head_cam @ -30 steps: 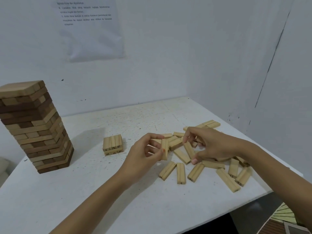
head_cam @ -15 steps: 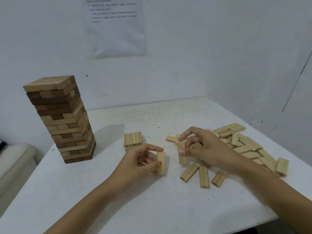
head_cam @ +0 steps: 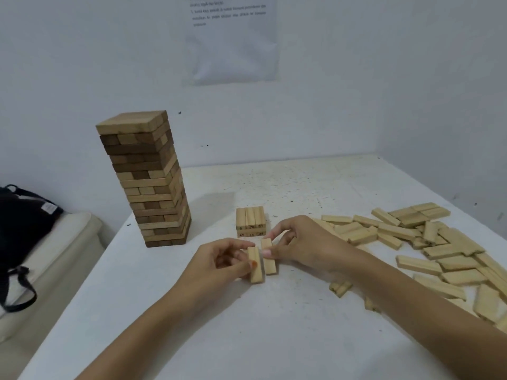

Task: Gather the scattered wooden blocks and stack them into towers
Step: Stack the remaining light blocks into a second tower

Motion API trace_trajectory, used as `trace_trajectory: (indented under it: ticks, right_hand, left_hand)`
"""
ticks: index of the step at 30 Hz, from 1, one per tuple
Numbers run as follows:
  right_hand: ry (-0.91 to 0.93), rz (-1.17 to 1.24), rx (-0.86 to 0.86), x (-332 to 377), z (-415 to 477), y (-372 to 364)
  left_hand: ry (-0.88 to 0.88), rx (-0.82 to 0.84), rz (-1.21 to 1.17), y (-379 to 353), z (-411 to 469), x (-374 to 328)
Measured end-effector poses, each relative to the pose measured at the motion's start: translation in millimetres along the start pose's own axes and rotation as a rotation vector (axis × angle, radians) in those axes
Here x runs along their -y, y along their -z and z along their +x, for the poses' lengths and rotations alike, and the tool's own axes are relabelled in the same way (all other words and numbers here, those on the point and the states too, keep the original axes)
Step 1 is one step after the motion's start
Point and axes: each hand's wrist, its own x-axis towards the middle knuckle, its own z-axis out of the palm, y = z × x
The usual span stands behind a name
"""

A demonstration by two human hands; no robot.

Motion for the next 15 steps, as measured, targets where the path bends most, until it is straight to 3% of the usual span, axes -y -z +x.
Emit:
trace_trajectory:
  ticks: [6,11,15]
  right_hand:
    - [-0.037,-0.271,-0.080,-1.5,-4.0,-0.4]
    - [-0.168,0.050,-0.054,3.8,-7.7,11.6]
    - [-0.087,-0.055,-0.045,-5.8,-15.8,22.0]
  left_hand:
    - [-0.023,-0.079,0.172,-1.5,0.8,4.4]
    - [-0.033,-0.090,0.199,0.8,2.1,5.2]
    - [-0.020,-0.117,0.181,2.1,-0.4,4.9]
